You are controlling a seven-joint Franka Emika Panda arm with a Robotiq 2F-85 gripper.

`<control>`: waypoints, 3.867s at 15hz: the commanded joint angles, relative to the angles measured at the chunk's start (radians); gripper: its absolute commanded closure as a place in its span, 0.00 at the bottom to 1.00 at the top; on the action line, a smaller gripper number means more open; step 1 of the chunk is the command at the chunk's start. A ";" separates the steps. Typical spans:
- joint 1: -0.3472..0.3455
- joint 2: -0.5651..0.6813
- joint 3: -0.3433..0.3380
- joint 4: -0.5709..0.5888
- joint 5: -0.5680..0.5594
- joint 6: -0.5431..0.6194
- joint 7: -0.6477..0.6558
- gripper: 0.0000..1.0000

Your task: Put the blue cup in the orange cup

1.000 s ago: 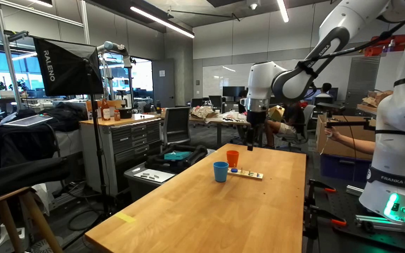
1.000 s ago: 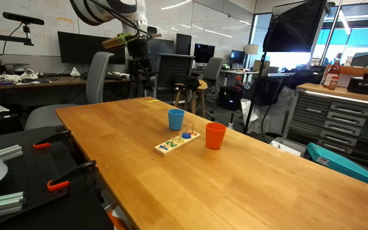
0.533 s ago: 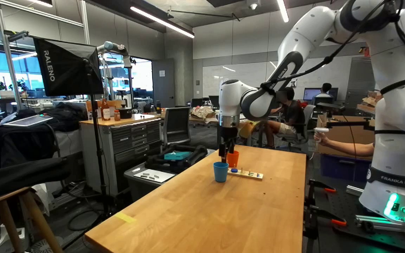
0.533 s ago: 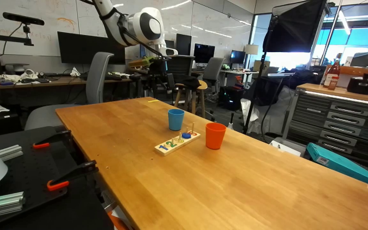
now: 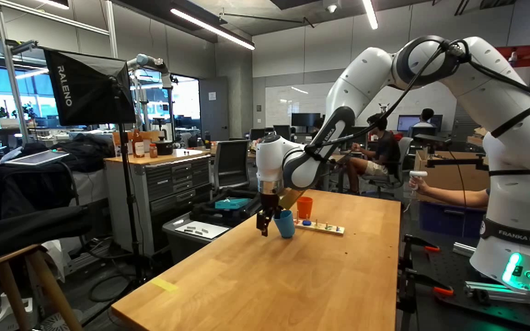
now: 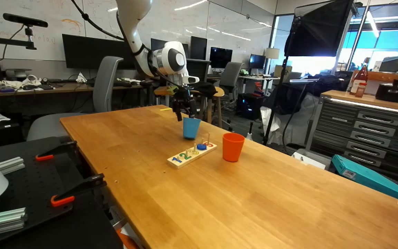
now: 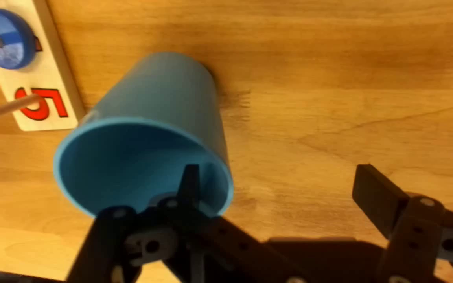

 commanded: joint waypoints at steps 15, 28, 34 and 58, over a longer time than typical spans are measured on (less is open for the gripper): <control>-0.024 -0.108 -0.093 -0.081 0.193 -0.015 -0.013 1.00; -0.036 -0.234 -0.211 -0.032 0.016 0.050 0.008 0.98; -0.060 -0.287 -0.290 -0.109 -0.077 0.023 0.031 0.97; -0.087 -0.242 -0.315 -0.202 -0.113 0.221 0.086 0.53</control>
